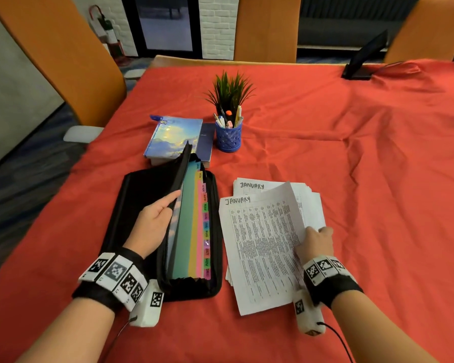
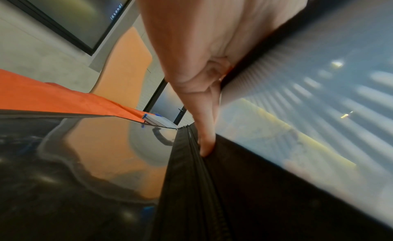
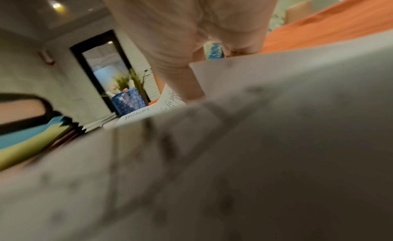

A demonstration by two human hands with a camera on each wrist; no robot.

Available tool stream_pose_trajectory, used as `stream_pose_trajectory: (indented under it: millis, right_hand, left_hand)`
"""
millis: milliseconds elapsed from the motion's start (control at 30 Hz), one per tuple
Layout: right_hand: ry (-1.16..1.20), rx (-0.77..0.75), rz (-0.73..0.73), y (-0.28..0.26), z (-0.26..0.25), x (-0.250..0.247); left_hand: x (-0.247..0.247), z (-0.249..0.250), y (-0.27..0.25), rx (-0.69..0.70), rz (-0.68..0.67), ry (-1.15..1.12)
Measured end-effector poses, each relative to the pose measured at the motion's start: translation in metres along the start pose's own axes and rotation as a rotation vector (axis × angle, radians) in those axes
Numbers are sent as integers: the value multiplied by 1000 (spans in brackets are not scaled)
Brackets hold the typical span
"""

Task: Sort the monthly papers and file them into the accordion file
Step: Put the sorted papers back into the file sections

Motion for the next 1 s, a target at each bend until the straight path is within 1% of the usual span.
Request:
stream_pose_trajectory:
  millis: [67,133,200,300,467,567,667,767,833,933,1000]
  right_hand:
    - [-15,49,-56,1,3,-1]
    - [-86,59,-108,1,3,-2]
    - [-87,58,-123,1,3,-1]
    - [-83,46,-78,0,2,-2]
    - [-154,-41,54,-7,-9,-6]
    - [-152,-92,38,-7,-11,-6]
    - [-185,-70,-20,-1,-4,-6]
    - [-92,13,-88,8,7,-8]
    - [-31,34,-109,14,12,-9]
    - [90,39,-66,17,18,-18]
    - [311,36,-5,19,26,-29]
  left_hand:
    - [-1,-2,1,-8,3,-6]
    - [-2,-4,1,-13,11,-1]
    - [-2,-5,1,-16,10,-15]
    - [-1,-6,2,-14,13,-10]
    - [1,-4,2,21,-2,0]
    - [1,-7,2,30,-9,8]
    - [1,-6,2,51,-4,20]
    - [1,-7,2,50,-7,11]
    - [0,-8,3,50,-9,10]
    - [0,-9,4,45,-11,15]
    - [-2,-8,3,44,-8,1]
Point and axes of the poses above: each hand's wrist, its own y-axis towards the middle knuckle, its own x-axis out of the palm, z = x × y, the point moved 5 cm from there along y, towards the middle knuckle, and after that the axes turned 11 degrees about -y, right-handed, at the moved point
